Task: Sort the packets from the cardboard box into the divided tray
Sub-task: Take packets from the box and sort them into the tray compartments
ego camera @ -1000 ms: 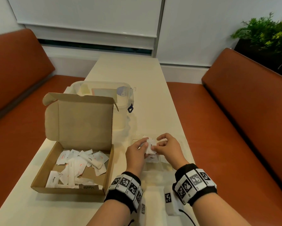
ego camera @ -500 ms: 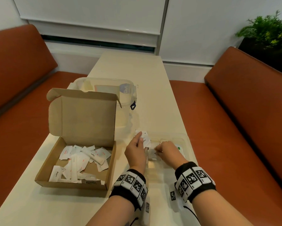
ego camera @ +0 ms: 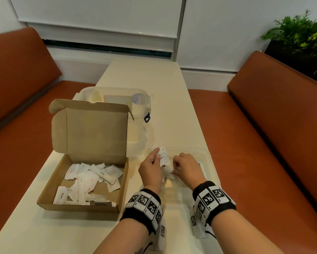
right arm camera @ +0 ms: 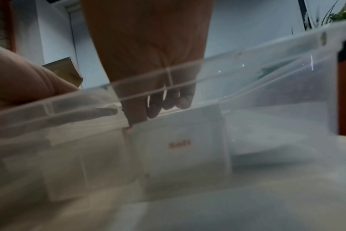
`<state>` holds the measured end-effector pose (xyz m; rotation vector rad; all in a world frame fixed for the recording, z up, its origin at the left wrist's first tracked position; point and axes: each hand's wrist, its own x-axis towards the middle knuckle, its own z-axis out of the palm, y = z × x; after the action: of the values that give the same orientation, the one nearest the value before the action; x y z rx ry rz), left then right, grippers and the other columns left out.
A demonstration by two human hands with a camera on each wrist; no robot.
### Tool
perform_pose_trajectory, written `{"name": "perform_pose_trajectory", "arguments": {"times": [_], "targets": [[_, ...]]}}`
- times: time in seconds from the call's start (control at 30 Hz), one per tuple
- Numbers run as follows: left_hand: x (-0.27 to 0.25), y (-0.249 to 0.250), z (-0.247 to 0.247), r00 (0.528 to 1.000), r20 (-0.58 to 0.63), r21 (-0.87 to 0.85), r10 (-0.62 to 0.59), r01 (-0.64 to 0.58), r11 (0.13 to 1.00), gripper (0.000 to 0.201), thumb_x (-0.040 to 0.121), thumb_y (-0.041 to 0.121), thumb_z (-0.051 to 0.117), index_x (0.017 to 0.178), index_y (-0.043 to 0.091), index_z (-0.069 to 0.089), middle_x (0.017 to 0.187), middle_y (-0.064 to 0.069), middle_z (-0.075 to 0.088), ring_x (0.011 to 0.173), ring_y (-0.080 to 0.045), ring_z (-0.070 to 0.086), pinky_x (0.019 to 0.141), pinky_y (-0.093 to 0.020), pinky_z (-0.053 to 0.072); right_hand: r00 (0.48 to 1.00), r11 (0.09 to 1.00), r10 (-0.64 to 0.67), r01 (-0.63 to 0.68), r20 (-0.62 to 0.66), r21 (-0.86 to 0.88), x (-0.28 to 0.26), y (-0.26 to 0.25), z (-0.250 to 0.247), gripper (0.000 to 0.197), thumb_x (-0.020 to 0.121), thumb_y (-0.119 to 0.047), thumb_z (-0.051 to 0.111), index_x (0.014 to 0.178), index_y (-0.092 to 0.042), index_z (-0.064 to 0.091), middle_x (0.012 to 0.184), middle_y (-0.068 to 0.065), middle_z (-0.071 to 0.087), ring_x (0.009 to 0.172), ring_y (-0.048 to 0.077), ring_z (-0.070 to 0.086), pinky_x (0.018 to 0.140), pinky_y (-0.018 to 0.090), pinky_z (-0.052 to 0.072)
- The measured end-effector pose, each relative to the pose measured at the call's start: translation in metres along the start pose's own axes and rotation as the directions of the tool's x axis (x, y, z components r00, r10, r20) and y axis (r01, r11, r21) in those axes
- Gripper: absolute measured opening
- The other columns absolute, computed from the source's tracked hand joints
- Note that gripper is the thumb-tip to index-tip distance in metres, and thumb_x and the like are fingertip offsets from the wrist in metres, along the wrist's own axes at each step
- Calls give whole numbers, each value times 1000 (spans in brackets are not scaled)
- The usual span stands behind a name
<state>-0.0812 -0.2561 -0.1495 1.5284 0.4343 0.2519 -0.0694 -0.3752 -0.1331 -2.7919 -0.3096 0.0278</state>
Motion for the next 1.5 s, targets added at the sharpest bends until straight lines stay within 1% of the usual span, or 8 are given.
{"name": "perform_pose_trajectory", "arguments": {"times": [0.1, 0.47, 0.6, 0.67, 0.77, 0.97, 1.27, 1.5], "targets": [[1, -2, 0, 1000, 6, 10, 5, -5, 1000, 25, 94, 12, 57, 116, 16, 69, 119, -4, 68, 107, -21, 63, 95, -42, 51, 999, 999, 39, -39, 9, -10, -1, 2, 4, 21, 81, -18, 70, 77, -19, 49, 83, -3, 47, 83, 16, 43, 67, 23, 31], [1, -2, -1, 998, 70, 28, -7, 5, 1000, 26, 94, 12, 57, 115, 18, 69, 109, -13, 71, 105, -39, 62, 92, -46, 52, 995, 995, 95, -95, -16, -1, -1, 3, 9, 24, 80, -25, 70, 76, -19, 47, 82, -4, 45, 78, 14, 42, 64, 23, 33], [-2, 0, -2, 993, 120, -5, -14, 15, 1000, 26, 93, 9, 57, 114, 19, 70, 109, -13, 70, 103, -41, 60, 92, -47, 52, 981, 974, 163, -144, -105, 174, -2, 0, 1, 12, 88, -23, 61, 81, -15, 55, 80, 0, 56, 74, 15, 49, 62, 24, 33], [-1, 0, -2, 991, 133, -18, -11, 13, 1000, 25, 92, 9, 58, 113, 19, 70, 104, -8, 71, 90, -32, 65, 83, -37, 57, 949, 904, 263, -179, -174, 388, -1, -4, -4, 19, 92, -25, 56, 80, -11, 58, 75, 5, 62, 68, 16, 51, 59, 26, 36], [-1, 1, -3, 990, 140, -67, -10, 20, 998, 20, 90, 7, 62, 101, 22, 71, 96, 0, 68, 71, -12, 59, 56, -14, 51, 938, 744, 336, -209, -86, 634, -1, -10, -9, 24, 87, -28, 66, 78, -6, 62, 72, 10, 63, 63, 15, 54, 63, 28, 46], [-2, 3, -4, 988, 154, -125, -18, 37, 991, 17, 93, 13, 58, 101, 20, 71, 102, 2, 66, 87, -12, 62, 55, -12, 51, 917, 510, 398, -237, 17, 827, -2, -11, -11, 13, 77, -7, 75, 83, -7, 63, 74, 9, 64, 62, 14, 59, 58, 22, 51], [0, 3, -3, 982, 187, -136, -40, 66, 989, 26, 96, 6, 50, 103, 21, 70, 106, 0, 63, 92, -12, 60, 58, -11, 51, 916, 547, 395, -168, -75, 820, 5, -9, -21, 2, 84, -5, 66, 82, -5, 67, 83, 12, 70, 75, 19, 65, 63, 20, 52], [2, 0, -3, 983, 182, -126, -13, 37, 991, 22, 94, 7, 55, 106, 18, 71, 112, -2, 65, 86, -9, 62, 58, -10, 50, 938, 567, 345, -237, 34, 789, 8, -9, -25, 19, 74, 1, 75, 85, -6, 62, 69, 5, 59, 64, 18, 56, 63, 28, 52]]}}
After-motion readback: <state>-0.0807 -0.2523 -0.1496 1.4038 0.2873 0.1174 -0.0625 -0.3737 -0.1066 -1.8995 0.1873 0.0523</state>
